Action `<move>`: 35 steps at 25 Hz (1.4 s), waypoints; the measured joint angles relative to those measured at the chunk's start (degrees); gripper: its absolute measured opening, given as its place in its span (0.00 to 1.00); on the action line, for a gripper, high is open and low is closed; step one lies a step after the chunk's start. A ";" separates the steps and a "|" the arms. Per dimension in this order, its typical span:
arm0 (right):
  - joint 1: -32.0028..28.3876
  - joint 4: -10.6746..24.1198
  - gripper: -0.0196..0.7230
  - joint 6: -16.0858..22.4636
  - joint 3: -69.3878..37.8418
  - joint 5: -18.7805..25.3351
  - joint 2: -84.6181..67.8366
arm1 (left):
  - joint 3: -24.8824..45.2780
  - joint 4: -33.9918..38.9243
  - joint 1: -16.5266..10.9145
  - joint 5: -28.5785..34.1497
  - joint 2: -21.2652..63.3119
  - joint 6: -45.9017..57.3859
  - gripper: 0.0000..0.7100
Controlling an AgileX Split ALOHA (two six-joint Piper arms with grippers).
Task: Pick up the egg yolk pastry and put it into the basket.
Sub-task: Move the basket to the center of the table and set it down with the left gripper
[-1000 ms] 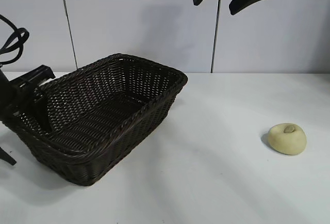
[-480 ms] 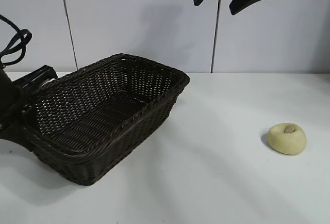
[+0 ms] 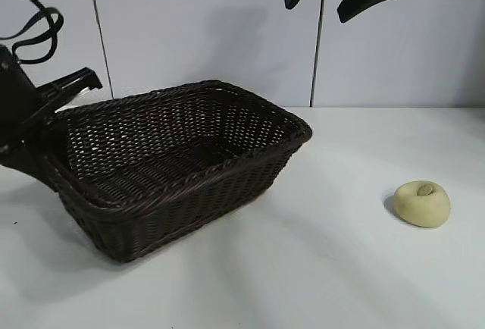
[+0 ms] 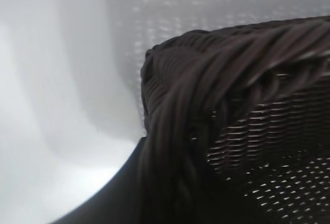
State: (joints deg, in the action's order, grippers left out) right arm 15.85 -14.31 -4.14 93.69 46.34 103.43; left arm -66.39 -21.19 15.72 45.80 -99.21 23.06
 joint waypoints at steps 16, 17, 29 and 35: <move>0.00 0.00 0.77 0.00 0.00 0.46 0.00 | -19.62 0.66 -0.36 17.28 -13.55 -23.83 0.14; 0.00 0.00 0.77 0.00 0.00 0.46 0.00 | -21.28 0.66 -0.36 18.13 -14.71 -24.56 0.14; 0.00 0.00 0.77 0.00 0.00 0.51 0.00 | -27.27 0.58 -0.36 17.72 -23.33 -25.34 0.14; 0.00 0.00 0.77 0.00 0.00 0.64 0.00 | -27.33 0.02 -0.58 17.08 -24.95 -25.45 0.14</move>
State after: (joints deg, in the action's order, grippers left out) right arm 15.85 -14.31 -4.14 93.69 46.98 103.43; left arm -93.73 -21.17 15.13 62.88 -124.16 -2.38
